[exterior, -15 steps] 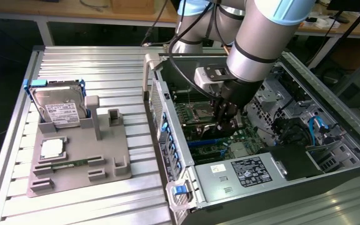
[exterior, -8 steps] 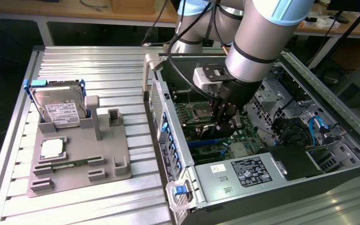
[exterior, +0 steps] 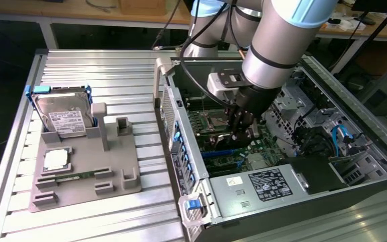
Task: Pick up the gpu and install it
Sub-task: 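Insert the gpu into the slot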
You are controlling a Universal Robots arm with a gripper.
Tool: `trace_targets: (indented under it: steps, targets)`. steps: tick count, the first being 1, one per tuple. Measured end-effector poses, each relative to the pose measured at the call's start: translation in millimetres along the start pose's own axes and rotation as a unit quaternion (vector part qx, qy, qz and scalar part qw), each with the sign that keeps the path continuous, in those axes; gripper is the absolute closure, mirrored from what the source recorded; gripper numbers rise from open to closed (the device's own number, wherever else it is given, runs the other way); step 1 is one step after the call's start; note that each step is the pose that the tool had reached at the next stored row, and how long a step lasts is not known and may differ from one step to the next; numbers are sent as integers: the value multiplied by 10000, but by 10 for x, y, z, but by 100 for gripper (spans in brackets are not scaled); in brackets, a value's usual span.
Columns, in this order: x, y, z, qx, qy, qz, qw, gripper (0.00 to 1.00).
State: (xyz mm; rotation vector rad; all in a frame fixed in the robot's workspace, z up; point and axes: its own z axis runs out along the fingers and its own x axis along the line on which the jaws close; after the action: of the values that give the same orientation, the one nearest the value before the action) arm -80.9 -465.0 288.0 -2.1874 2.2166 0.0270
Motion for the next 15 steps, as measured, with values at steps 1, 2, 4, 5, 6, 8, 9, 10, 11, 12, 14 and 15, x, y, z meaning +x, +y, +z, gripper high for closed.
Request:
trace_targets:
  steps: [1, 2, 4, 5, 6, 8, 9, 10, 11, 12, 14, 15]
  targets:
    - [0, 0, 2, -5, -1, 0, 10000, 73]
    - [0, -1, 5, -15, -1, 0, 10000, 73]
    - [1, -1, 13, -45, -1, 1, 10000, 73]
    - [1, -1, 16, -59, -1, 2, 10000, 73]
    - [1, 0, 19, -68, 0, 4, 10000, 73]
    - [2, 0, 23, -69, 0, 5, 10000, 73]
    - [2, 0, 26, -69, 0, 4, 10000, 73]
    - [2, 0, 27, -69, -1, 4, 10000, 73]
    - [2, 0, 29, -69, 0, 4, 10000, 73]
    - [2, 0, 31, -69, -1, 4, 10000, 73]
    - [2, 0, 37, -69, -2, 4, 10000, 73]
    - [2, 0, 42, -68, -2, 4, 10000, 73]
